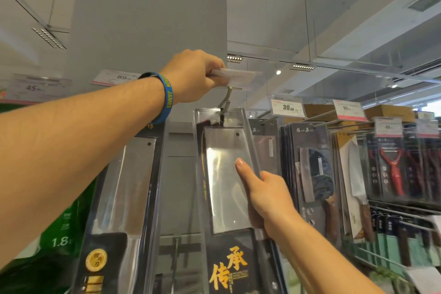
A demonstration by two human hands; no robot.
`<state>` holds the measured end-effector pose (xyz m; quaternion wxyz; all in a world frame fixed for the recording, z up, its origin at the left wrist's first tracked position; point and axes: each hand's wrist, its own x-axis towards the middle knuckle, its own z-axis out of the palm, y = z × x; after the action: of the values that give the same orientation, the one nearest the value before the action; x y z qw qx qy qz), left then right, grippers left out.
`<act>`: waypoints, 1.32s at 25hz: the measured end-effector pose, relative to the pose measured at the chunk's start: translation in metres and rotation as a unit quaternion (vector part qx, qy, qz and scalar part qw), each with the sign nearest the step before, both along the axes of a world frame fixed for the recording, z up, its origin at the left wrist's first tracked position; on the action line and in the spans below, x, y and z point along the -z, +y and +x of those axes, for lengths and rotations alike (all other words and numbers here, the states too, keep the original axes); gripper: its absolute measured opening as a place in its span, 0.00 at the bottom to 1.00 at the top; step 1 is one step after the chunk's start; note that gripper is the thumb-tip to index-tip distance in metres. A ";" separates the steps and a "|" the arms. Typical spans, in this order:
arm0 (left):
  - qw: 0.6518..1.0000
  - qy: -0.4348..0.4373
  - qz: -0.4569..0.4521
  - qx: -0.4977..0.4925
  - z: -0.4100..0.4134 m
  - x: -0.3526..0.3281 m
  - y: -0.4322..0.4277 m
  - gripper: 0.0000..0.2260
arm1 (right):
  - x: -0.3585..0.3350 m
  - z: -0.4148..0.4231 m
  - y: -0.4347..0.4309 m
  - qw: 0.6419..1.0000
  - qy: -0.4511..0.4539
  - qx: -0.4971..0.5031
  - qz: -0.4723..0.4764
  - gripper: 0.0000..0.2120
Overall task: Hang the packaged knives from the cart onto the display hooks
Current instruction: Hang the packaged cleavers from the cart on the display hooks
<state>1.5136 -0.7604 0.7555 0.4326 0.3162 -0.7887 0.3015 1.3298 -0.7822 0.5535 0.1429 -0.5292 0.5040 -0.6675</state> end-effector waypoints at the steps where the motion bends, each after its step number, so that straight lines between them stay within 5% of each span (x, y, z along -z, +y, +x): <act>1: 1.000 0.005 0.001 0.001 0.000 0.002 0.001 0.05 | -0.002 0.004 -0.011 1.000 -0.009 -0.006 0.016 0.31; 12: 0.999 -0.003 -0.024 -0.020 0.002 0.015 0.007 0.10 | -0.016 0.021 -0.108 0.994 0.022 0.024 0.109 0.32; 17: 0.994 -0.073 -0.065 -0.040 0.007 0.029 0.003 0.15 | -0.012 0.030 -0.115 0.991 0.020 0.007 0.135 0.46; 20: 0.994 -0.086 -0.063 -0.025 0.009 0.064 -0.001 0.21 | -0.003 0.029 -0.110 0.986 0.052 0.010 0.155 0.39; 23: 0.994 0.037 -0.027 0.095 0.017 0.115 -0.001 0.21 | 0.022 0.024 -0.090 0.986 0.078 0.057 0.133 0.24; 26: 0.952 0.195 0.092 0.216 0.030 0.179 -0.003 0.14 | 0.049 0.025 -0.051 0.992 0.065 0.081 0.064 0.16; 29: 0.860 0.317 0.261 0.302 0.032 0.257 0.001 0.07 | 0.081 0.038 0.004 1.000 0.001 -0.011 -0.002 0.11; 33: 0.778 0.353 0.415 0.313 0.023 0.368 0.011 0.08 | 0.151 0.039 0.085 0.995 -0.044 -0.088 0.004 0.10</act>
<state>1.5365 -0.7498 0.3873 0.5784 0.2846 -0.6849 -0.3397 1.3690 -0.6969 0.4023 0.2250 -0.5409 0.4513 -0.6731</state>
